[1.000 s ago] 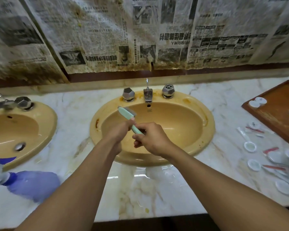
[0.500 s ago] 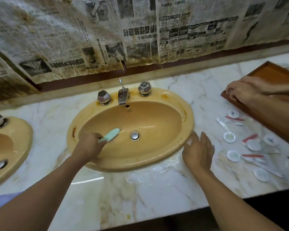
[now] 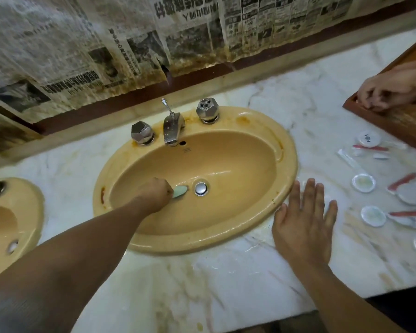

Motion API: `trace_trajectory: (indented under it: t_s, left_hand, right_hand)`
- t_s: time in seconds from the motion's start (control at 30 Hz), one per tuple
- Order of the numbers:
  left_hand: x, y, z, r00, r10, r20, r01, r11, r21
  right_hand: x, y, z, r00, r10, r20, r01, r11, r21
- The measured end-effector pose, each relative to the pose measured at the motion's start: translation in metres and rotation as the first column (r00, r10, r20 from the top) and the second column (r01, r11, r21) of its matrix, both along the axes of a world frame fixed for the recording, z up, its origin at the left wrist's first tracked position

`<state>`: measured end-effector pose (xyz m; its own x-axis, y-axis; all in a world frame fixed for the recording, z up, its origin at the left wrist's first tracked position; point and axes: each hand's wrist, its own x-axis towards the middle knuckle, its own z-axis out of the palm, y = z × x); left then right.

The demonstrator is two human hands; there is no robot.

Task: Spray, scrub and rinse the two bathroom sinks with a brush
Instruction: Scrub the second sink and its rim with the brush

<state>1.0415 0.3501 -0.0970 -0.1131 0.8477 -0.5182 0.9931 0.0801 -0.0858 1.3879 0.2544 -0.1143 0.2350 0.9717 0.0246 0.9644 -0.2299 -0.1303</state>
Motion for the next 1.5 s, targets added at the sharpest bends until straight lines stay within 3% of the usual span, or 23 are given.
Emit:
trace_trajectory:
  t_s: [0.07, 0.2, 0.37, 0.5, 0.7, 0.87, 1.03, 1.13, 1.3, 1.5]
  left_hand:
    - [0.001, 0.007, -0.008, 0.999, 0.003, 0.049, -0.003, 1.0, -0.004]
    - [-0.002, -0.006, -0.011, 0.989, -0.013, 0.147, 0.035, 0.988, -0.153]
    - [-0.016, 0.0, -0.017, 0.996, 0.009, 0.09, -0.008, 1.0, -0.009]
    - [-0.013, -0.007, -0.022, 0.977, -0.042, 0.209, 0.082, 0.979, -0.186]
    - [-0.017, 0.02, -0.028, 0.992, -0.028, 0.122, 0.019, 0.997, 0.076]
    - [-0.015, 0.008, -0.032, 0.98, -0.133, 0.145, 0.147, 0.985, -0.093]
    - [-0.036, 0.011, -0.018, 0.97, -0.237, -0.061, 0.228, 0.966, -0.123]
    - [-0.027, 0.012, -0.019, 0.958, -0.285, -0.028, 0.283, 0.956, -0.075]
    - [-0.02, 0.013, -0.024, 0.972, -0.223, 0.07, 0.216, 0.971, 0.103]
    - [-0.024, 0.019, -0.031, 0.95, -0.267, 0.16, 0.237, 0.954, 0.184]
  right_hand:
    - [0.0, 0.0, 0.0, 1.0, -0.003, 0.009, 0.003, 1.0, 0.002]
    - [0.001, 0.0, -0.002, 1.0, -0.007, 0.005, 0.007, 1.0, 0.02]
    - [0.0, 0.0, -0.001, 1.0, -0.009, -0.018, 0.011, 0.997, 0.078]
    - [-0.001, 0.001, 0.0, 1.0, -0.005, -0.013, 0.006, 0.994, 0.109]
    - [-0.001, 0.002, 0.0, 1.0, -0.014, -0.021, 0.016, 0.994, 0.108]
    - [-0.001, 0.002, -0.001, 1.0, -0.011, -0.025, 0.014, 0.993, 0.121]
    - [-0.001, 0.002, 0.0, 1.0, -0.018, -0.016, 0.02, 0.994, 0.111]
    - [-0.001, 0.003, 0.0, 1.0, -0.016, -0.012, 0.017, 0.994, 0.106]
    - [-0.001, 0.003, 0.0, 1.0, -0.014, 0.001, 0.014, 0.994, 0.106]
    - [-0.002, 0.004, 0.0, 1.0, -0.021, -0.013, 0.023, 0.992, 0.122]
